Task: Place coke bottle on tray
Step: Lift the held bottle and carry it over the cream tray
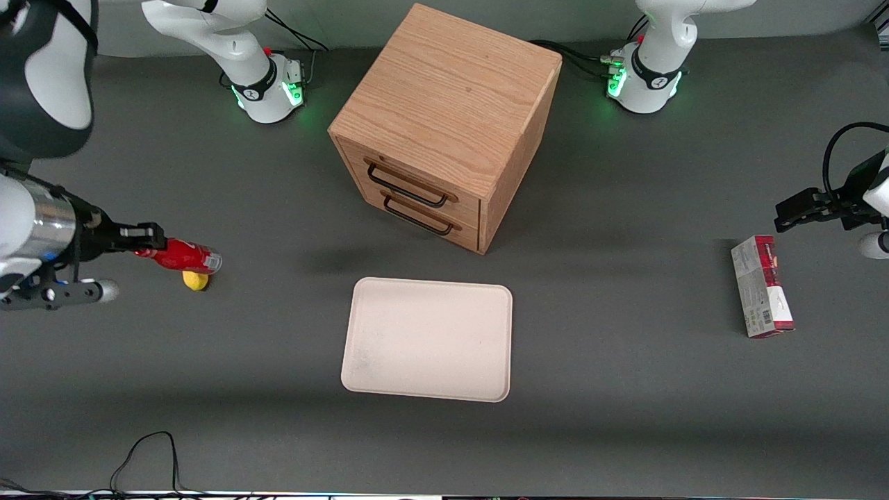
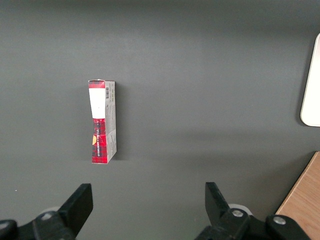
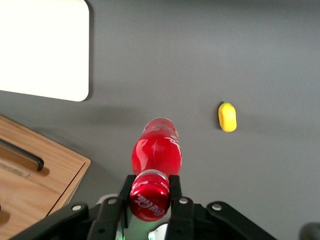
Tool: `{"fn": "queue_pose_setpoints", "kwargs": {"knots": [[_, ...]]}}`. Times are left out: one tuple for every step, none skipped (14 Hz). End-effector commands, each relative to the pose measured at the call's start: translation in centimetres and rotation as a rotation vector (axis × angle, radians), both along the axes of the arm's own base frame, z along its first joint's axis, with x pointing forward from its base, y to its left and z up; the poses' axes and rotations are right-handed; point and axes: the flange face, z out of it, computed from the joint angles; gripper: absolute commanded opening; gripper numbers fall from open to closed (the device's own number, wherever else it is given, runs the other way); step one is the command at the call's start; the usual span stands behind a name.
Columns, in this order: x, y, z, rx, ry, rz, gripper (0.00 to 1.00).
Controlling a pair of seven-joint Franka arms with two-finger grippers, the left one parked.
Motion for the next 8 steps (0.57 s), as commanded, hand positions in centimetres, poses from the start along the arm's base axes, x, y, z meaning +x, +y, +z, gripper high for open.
{"fn": "queue_pose_setpoints", "kwargs": {"knots": [[1.2, 0.8, -0.8, -0.016, 0.007, -0.044, 0.00], [2.0, 2.1, -1.8, -0.021, -0.015, -0.094, 0.00], [2.9, 4.5, -3.3, -0.013, -0.038, -0.131, 0.00], [4.0, 6.9, -5.6, 0.000, -0.053, -0.179, 0.00], [5.3, 8.9, -7.1, 0.021, -0.100, -0.248, 0.00], [6.3, 11.3, -9.0, 0.032, -0.124, -0.300, 0.00], [6.8, 13.7, -10.6, 0.032, -0.148, -0.334, 0.00], [7.4, 15.3, -12.3, 0.032, -0.175, -0.341, 0.00]]}}
